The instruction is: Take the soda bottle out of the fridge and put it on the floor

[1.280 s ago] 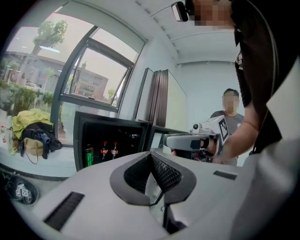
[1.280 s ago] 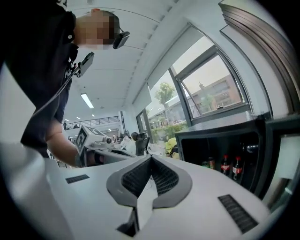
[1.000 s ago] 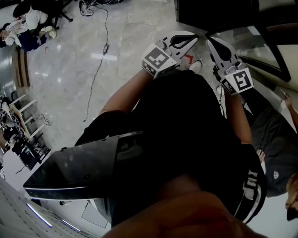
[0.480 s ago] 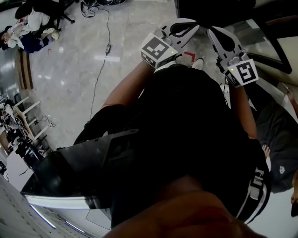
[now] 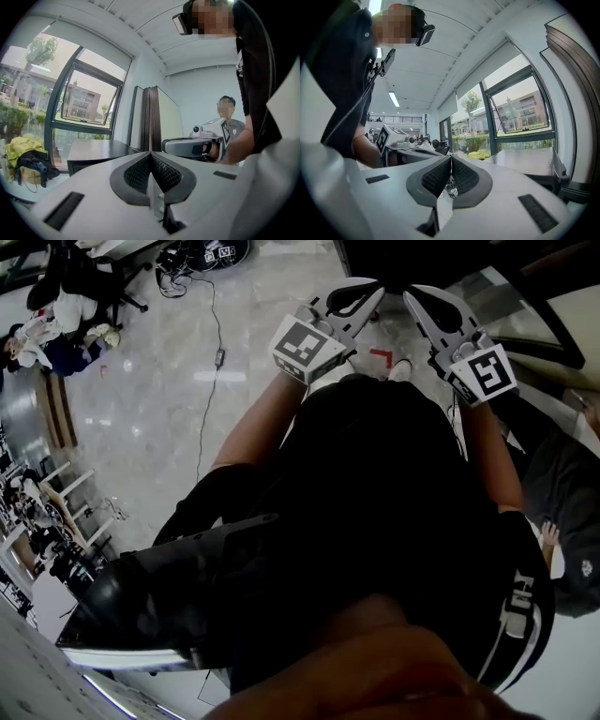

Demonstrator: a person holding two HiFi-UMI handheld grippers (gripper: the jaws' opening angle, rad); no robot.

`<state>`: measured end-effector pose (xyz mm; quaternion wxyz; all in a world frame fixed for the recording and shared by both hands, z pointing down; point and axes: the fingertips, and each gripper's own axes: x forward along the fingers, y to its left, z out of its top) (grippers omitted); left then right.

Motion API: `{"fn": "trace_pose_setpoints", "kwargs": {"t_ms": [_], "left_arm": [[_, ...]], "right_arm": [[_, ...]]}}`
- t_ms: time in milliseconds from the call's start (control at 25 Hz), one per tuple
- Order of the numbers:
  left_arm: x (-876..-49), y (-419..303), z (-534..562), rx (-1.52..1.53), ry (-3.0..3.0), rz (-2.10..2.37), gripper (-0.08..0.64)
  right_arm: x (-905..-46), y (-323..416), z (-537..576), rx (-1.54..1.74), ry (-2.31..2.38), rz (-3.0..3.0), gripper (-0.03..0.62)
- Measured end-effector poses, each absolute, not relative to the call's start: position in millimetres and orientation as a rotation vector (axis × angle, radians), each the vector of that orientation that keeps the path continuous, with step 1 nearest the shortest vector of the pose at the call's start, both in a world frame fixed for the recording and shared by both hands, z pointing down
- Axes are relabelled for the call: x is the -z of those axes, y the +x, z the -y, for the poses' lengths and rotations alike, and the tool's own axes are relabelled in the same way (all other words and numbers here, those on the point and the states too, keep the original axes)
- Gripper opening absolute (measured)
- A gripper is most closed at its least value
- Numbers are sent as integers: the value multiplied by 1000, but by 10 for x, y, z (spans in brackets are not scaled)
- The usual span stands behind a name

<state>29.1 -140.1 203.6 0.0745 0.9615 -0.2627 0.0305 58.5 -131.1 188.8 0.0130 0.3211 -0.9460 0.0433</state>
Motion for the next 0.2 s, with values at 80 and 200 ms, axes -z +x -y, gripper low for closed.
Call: {"fn": "trace_pose_setpoints", "kwargs": {"t_ms": [80, 200], "left_arm": [[-2001, 350, 1451, -84, 2897, 782, -3], [-1935, 408, 1481, -81, 2925, 776, -3]], "right_arm": [[-1869, 630, 1363, -120, 1015, 2940, 12], [-1846, 666, 1392, -103, 1035, 2930, 12]]}}
